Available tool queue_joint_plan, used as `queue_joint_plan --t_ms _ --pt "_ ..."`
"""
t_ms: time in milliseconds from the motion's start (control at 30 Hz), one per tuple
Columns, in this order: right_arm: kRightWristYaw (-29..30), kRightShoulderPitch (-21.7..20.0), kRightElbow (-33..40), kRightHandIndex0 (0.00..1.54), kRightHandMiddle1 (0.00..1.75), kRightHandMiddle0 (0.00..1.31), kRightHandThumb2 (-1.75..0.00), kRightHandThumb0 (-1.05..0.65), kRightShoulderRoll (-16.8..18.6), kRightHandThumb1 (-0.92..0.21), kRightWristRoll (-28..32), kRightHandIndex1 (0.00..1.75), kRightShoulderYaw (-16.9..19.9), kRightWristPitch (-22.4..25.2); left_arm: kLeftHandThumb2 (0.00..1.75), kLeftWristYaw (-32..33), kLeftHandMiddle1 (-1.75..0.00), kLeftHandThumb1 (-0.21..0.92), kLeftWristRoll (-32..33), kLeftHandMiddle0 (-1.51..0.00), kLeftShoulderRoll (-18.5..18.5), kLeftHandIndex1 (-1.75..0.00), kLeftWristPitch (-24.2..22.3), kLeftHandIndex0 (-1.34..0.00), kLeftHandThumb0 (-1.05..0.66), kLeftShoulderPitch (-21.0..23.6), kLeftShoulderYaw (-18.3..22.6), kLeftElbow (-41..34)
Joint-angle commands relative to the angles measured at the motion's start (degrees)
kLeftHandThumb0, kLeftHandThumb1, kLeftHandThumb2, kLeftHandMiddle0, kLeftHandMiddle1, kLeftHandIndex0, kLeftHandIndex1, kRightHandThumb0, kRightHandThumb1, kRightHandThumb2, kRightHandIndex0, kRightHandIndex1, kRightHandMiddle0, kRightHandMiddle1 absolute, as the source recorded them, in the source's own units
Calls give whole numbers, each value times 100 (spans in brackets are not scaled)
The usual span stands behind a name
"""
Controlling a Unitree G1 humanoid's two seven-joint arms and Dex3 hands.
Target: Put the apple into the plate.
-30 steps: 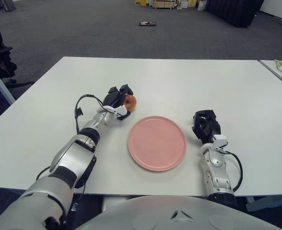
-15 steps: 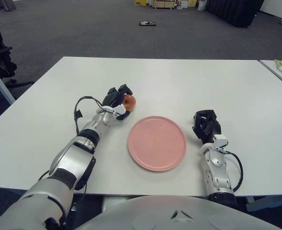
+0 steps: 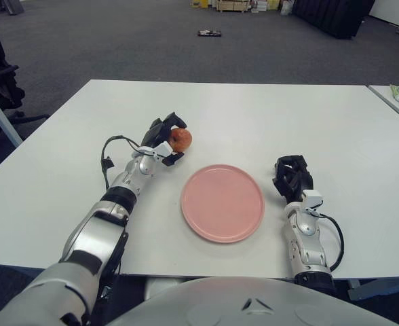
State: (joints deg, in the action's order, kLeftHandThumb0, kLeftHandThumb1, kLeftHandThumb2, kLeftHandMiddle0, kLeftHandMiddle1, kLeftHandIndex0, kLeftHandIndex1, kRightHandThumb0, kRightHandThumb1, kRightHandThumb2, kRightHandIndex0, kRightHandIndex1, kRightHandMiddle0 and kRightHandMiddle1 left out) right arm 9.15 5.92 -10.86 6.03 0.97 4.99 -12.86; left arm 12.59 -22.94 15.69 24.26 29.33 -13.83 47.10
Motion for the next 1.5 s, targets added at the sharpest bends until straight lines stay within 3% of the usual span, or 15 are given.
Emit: queue_joint_plan --t_ms 0,367,733,900,1067,1333,1467 --pt "-13 -68 -95 52 175 25 -68 -36 -20 -81 6 125 11 60 147 -80 -175 24 99 -137 79 -175 -36 -115 -8 -227 163 -905" --pt "-105 -77 -110 52 175 25 -68 -36 -4 -82 65 125 11 -45 148 -498 -175 23 148 -137 13 -175 -463 -116 -7 -954 349 -2729" --pt "-94 -75 -112 52 175 25 -68 -36 -13 -82 20 125 -1 -22 148 -979 -175 22 241 -137 -216 -175 -726 -117 -8 -1733 199 -4502" --pt "-73 -77 -99 52 175 25 -67 -36 -12 -82 8 125 0 20 148 -1177 -175 21 119 -137 -173 -175 -484 -116 -9 -1961 35 -4803" --pt "-76 -88 -114 52 175 25 -66 -36 -11 -82 12 125 1 -11 144 -1658 -175 25 25 -136 25 -175 157 -111 -12 -2261 -528 -5018" --pt "-100 -92 -124 52 175 25 -69 -36 -9 -81 53 125 14 -33 140 -1973 -175 29 -268 -131 166 -175 1050 -106 -16 -2096 -1011 -4409" --pt "-98 -87 -112 52 175 26 -70 -36 -7 -80 57 125 17 -23 139 -2029 -175 30 -433 -129 211 -175 1257 -104 -18 -2052 -1086 -4210"
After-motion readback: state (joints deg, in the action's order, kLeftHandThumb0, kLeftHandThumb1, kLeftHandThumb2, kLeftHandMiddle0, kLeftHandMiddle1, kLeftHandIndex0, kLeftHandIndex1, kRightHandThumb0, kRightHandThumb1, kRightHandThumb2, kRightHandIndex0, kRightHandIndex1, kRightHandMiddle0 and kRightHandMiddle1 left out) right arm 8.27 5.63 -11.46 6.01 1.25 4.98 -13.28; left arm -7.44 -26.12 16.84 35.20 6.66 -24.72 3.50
